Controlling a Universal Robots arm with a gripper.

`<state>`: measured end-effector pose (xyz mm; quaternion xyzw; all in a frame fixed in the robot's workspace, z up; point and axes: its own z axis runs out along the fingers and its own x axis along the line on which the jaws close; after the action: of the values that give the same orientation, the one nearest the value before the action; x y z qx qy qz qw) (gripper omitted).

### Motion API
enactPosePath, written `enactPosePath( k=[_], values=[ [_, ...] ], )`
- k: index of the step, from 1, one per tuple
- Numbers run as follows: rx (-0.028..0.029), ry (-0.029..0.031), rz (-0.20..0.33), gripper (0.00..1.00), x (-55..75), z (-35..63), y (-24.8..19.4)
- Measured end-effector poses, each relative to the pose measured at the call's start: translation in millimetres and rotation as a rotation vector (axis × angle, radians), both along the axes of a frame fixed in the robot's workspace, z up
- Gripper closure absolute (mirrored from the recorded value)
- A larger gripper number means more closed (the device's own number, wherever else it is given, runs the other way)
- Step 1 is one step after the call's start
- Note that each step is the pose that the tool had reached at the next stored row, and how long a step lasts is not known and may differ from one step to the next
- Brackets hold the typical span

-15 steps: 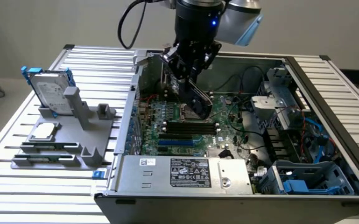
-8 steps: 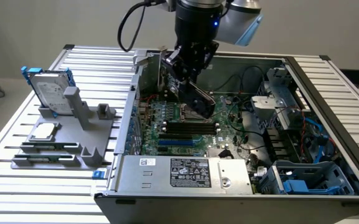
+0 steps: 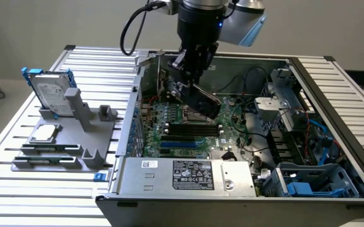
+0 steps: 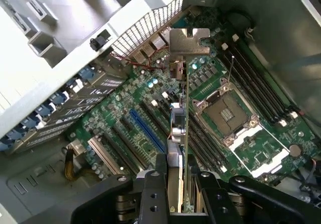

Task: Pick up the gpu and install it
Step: 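Insert the gpu into the slot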

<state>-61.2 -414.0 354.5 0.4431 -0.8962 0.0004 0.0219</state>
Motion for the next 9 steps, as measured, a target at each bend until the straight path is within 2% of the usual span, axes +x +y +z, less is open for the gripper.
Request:
enactPosePath(
  k=[9],
  values=[
    [0.0000, 0.0000, 0.164, 0.73, 0.0, -2.7, 0.0]
  ],
)
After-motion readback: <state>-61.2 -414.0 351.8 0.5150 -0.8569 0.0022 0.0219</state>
